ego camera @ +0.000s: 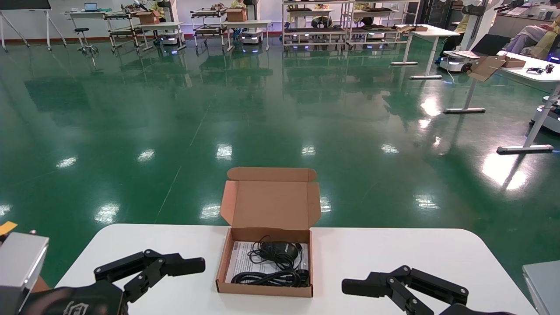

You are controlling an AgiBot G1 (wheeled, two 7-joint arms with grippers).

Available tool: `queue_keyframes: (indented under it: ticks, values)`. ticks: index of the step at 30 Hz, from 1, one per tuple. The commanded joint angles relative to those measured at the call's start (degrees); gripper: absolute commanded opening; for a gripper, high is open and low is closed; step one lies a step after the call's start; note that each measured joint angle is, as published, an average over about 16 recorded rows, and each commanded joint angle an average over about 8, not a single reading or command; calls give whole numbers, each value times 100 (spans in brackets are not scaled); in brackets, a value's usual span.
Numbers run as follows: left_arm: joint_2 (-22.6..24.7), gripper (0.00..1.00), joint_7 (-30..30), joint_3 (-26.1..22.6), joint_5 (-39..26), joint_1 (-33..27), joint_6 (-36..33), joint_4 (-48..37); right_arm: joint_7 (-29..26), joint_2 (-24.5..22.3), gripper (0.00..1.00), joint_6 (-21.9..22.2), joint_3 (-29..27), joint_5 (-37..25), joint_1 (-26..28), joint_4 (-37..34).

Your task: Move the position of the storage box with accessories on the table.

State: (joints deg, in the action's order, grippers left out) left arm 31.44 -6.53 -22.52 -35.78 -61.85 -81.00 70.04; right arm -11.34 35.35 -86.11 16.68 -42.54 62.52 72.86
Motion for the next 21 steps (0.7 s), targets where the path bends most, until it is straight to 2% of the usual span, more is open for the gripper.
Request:
queue_keyframes:
  ticks: [1, 5, 9, 17, 21]
  values:
    - [0, 100, 0, 0, 0, 0, 0, 0, 4, -12, 100, -3, -10, 21, -25, 25]
    - [0, 100, 0, 0, 0, 0, 0, 0, -150, 107, 100, -105, 168, -202, 260, -184]
    - [0, 100, 0, 0, 0, 0, 0, 0, -477, 361, 100, -204, 511, -700, 836, -671]
    - [0, 100, 0, 0, 0, 0, 0, 0, -1501, 1176, 100, -325, 1394, -2002, 2532, -2219]
    - [0, 100, 0, 0, 0, 0, 0, 0, -1797, 1659, 100, -302, 1750, -2511, 3253, -3092]
